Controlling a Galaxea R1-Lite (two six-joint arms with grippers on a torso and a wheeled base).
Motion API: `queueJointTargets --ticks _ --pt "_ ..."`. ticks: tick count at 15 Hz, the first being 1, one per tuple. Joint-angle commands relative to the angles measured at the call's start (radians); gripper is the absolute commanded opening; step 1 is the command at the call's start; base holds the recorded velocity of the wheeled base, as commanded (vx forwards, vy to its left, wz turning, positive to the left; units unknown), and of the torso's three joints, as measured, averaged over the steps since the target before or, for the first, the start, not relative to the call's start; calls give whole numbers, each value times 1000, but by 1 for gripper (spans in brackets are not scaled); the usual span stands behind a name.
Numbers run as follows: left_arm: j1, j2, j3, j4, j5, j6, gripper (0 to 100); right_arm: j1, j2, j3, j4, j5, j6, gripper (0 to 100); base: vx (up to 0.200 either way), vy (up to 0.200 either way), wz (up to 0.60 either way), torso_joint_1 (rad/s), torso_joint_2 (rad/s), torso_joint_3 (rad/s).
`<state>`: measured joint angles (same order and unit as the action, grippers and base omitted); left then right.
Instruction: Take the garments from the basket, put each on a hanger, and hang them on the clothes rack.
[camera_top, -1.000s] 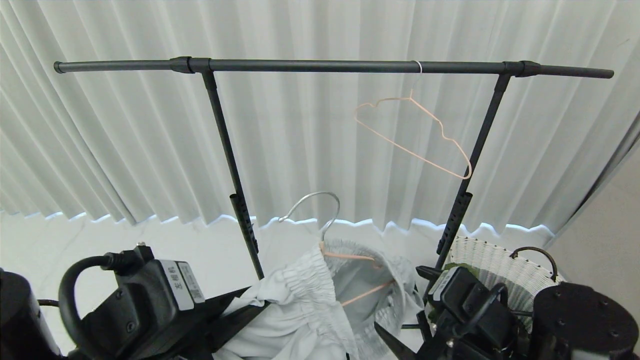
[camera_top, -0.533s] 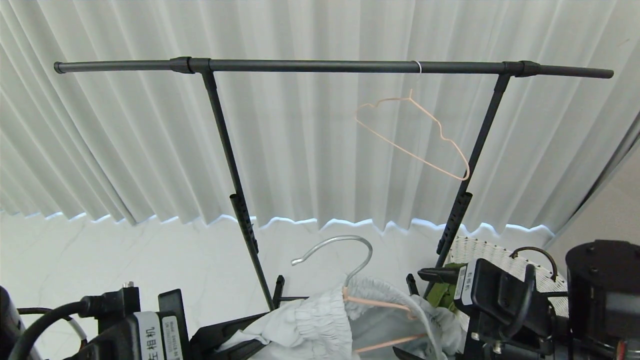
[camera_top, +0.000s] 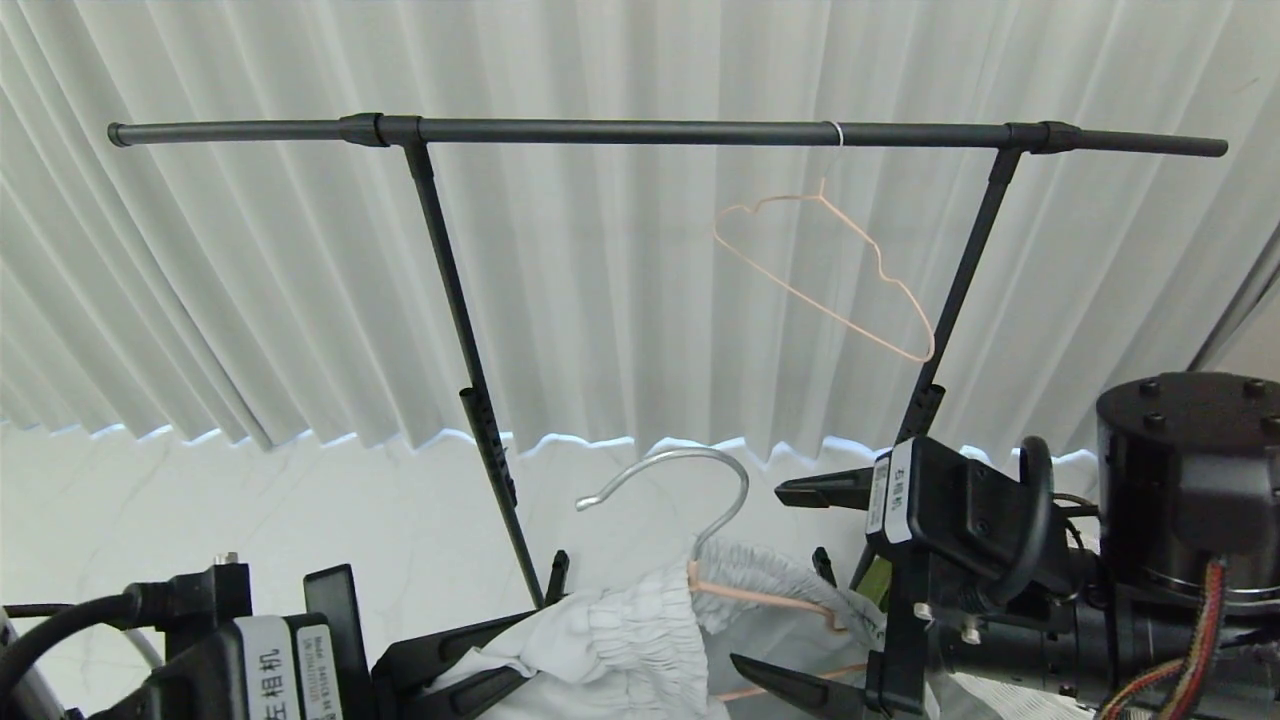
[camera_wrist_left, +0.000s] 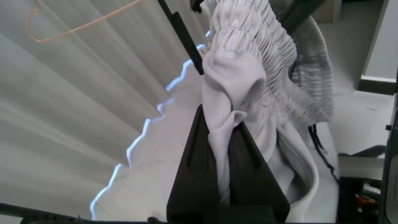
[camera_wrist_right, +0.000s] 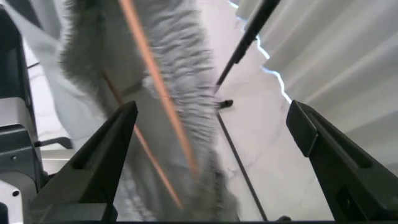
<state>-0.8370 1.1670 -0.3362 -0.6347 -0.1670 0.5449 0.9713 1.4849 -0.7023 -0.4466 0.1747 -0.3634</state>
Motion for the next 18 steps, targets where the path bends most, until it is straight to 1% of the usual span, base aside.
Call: queueJointTargets --ticks 1,5,8,11,14,17,18 --pt "-1 5 -26 0 0 0 0 12 26 -16 0 0 0 100 0 0 0 0 0 0" --pt "27 17 -53 0 -2 -2 0 9 26 -46 29 -1 0 100 0 0 0 0 0 0" --pt "32 28 -83 0 -2 -2 0 -19 41 -100 65 0 0 100 0 0 0 0 0 0" --pt "32 33 -98 0 -19 1 0 -26 49 -105 65 0 0 100 0 0 0 0 0 0" --pt "32 29 -92 0 -55 50 0 -57 51 -106 65 0 0 100 0 0 0 0 0 0" --pt "61 40 -99 0 -57 50 0 -65 51 -106 65 0 0 100 0 0 0 0 0 0" --pt "67 40 -106 0 -57 49 0 -65 51 -106 65 0 0 0 0 0 0 0 0 0"
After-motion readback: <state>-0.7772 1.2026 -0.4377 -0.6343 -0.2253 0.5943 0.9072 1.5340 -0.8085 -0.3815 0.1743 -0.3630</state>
